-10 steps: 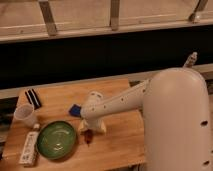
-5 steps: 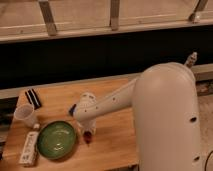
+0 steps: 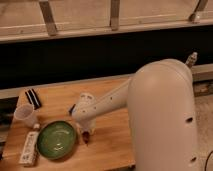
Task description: Drag the pepper across the table
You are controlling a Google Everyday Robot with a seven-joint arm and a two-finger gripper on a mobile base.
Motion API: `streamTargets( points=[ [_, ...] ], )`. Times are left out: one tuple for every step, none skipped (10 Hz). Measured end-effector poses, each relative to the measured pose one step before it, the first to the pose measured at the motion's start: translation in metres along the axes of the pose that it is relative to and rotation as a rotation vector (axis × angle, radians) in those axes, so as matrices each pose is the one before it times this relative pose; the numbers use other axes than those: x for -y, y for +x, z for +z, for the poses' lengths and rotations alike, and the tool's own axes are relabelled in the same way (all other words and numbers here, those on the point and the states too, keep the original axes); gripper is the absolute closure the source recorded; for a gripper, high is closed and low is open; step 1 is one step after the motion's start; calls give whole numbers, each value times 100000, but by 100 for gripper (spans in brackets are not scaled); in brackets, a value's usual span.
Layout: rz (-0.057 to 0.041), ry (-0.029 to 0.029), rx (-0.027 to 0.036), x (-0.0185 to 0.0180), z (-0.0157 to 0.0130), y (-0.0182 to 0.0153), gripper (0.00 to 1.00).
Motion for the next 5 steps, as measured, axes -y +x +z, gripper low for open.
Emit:
streamTargets(
  points=[
    [-1167, 4521, 944, 891, -1183, -930, 100],
    [-324, 1780, 489, 471, -715, -613, 100],
    [50, 1869, -33, 809, -389, -418, 100],
    [1306, 1760, -406, 1458, 56, -337, 100],
    [1924, 540, -1516, 1220, 633, 1, 100]
  ],
)
